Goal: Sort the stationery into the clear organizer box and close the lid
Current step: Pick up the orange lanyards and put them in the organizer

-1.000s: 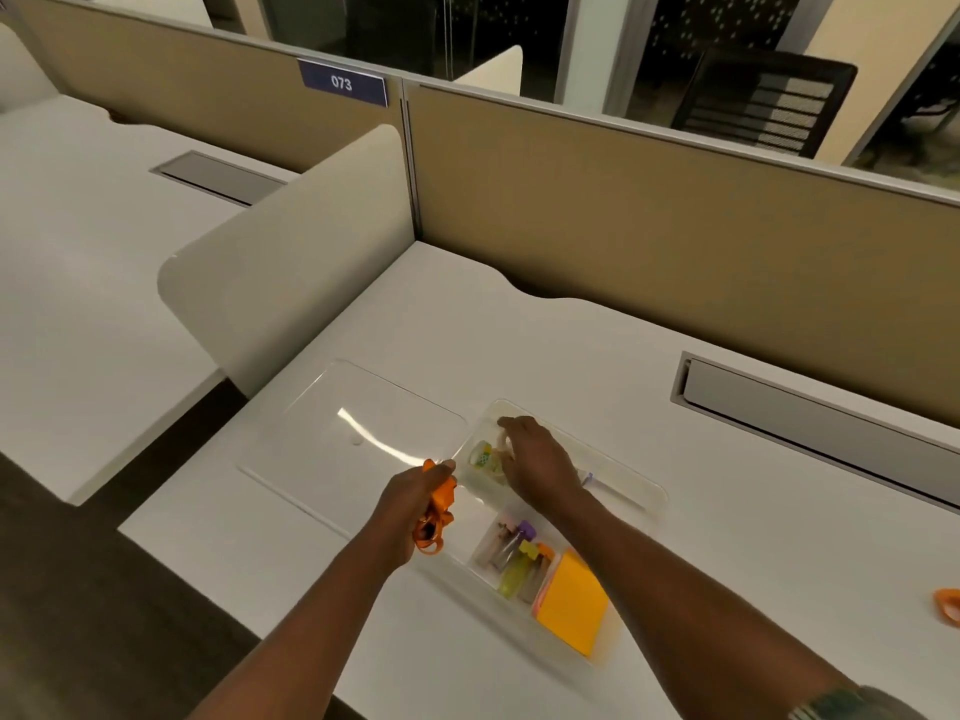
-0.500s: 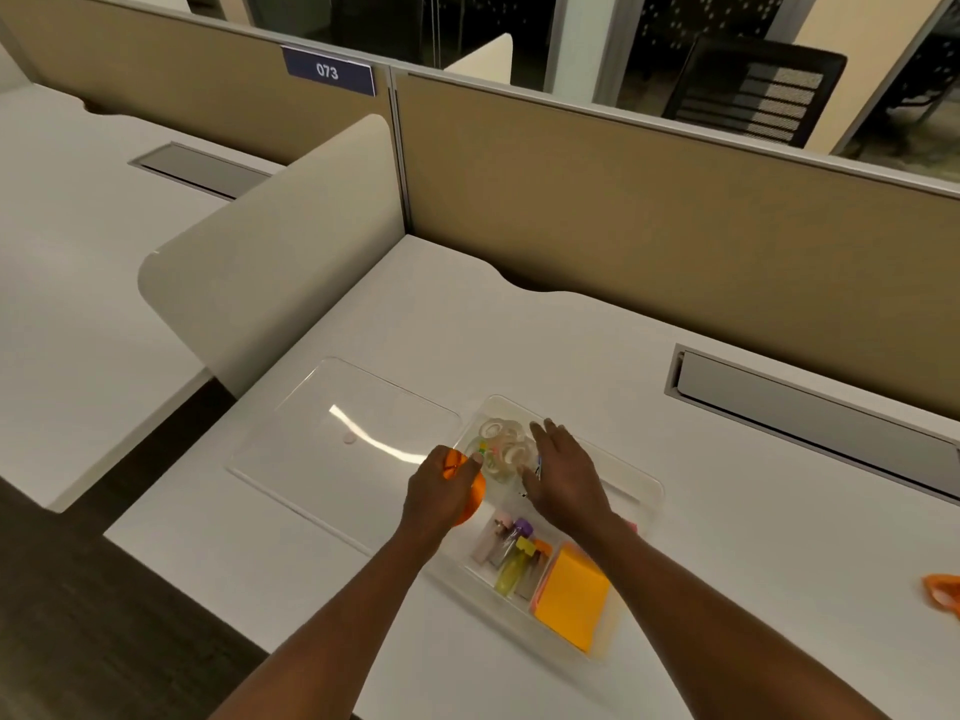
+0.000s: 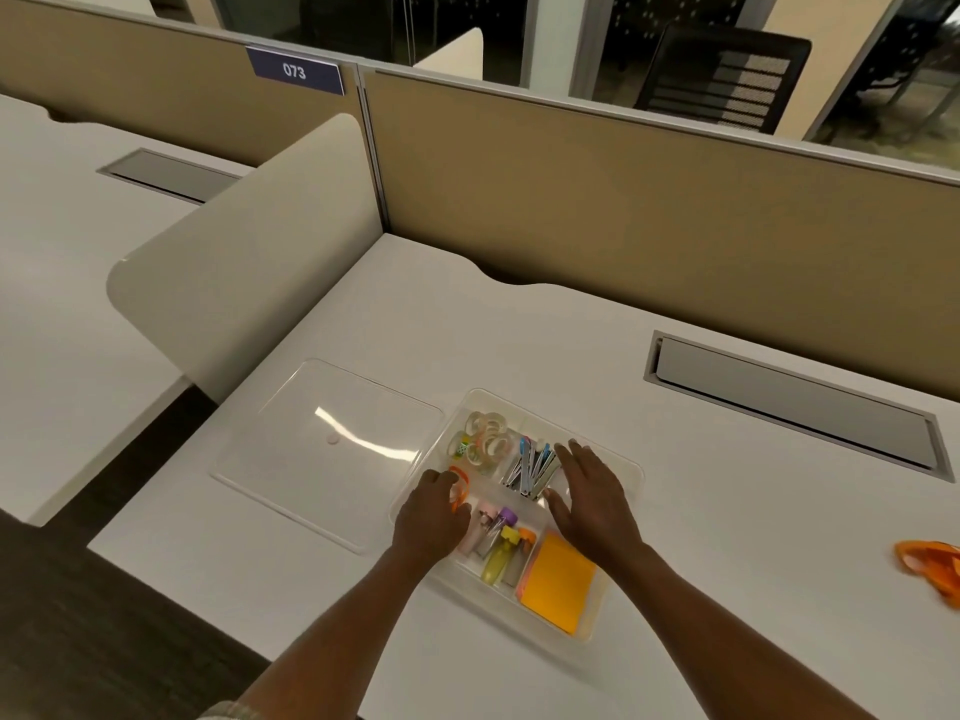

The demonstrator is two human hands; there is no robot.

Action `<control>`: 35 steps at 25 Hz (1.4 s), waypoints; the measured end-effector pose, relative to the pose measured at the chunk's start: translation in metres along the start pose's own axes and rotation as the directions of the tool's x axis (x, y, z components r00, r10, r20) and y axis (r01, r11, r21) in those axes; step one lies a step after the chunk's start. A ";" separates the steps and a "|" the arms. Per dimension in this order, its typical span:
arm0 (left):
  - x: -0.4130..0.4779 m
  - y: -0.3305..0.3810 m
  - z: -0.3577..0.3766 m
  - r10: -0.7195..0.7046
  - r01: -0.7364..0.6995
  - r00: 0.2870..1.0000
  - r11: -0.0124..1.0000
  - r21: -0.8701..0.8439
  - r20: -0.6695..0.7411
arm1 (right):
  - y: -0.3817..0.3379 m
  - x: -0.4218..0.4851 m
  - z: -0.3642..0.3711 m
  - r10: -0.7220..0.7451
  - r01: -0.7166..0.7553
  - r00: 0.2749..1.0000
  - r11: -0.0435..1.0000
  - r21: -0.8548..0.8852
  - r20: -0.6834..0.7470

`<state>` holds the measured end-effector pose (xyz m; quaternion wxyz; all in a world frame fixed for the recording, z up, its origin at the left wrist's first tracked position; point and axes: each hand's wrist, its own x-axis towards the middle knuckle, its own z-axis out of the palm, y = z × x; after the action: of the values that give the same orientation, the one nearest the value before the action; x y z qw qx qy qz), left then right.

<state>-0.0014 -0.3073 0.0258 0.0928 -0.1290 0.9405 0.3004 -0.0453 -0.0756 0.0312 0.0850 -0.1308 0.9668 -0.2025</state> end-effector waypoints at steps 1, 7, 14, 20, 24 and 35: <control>-0.001 0.001 -0.001 0.033 -0.031 0.999 0.998 0.058 -0.033 | 0.001 -0.003 -0.001 -0.003 0.003 1.000 1.000 0.008 -0.005; -0.002 0.020 -0.012 0.203 -0.182 0.959 0.976 0.116 -0.200 | 0.011 -0.020 -0.017 -0.025 0.029 0.998 0.998 0.057 -0.061; -0.022 0.085 0.020 0.391 -0.384 0.896 0.920 0.077 -0.209 | 0.050 -0.060 -0.035 0.032 -0.024 0.995 0.996 0.081 -0.095; -0.046 0.158 0.082 0.526 -0.515 0.844 0.850 0.116 -0.109 | 0.113 -0.112 -0.048 0.108 -0.101 0.982 0.994 0.050 -0.158; -0.063 0.201 0.130 0.588 -0.582 0.809 0.802 0.135 -0.012 | 0.166 -0.151 -0.054 0.212 -0.208 0.968 0.977 0.042 -0.136; -0.085 0.259 0.255 0.491 -0.588 0.800 0.755 0.289 0.344 | 0.285 -0.222 -0.063 0.375 -0.375 0.926 0.927 -0.028 0.039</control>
<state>0.0269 0.0621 -0.0176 0.1410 0.2088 0.9577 0.1387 0.0904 0.2633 -0.0053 0.1419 0.0511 0.9738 -0.1700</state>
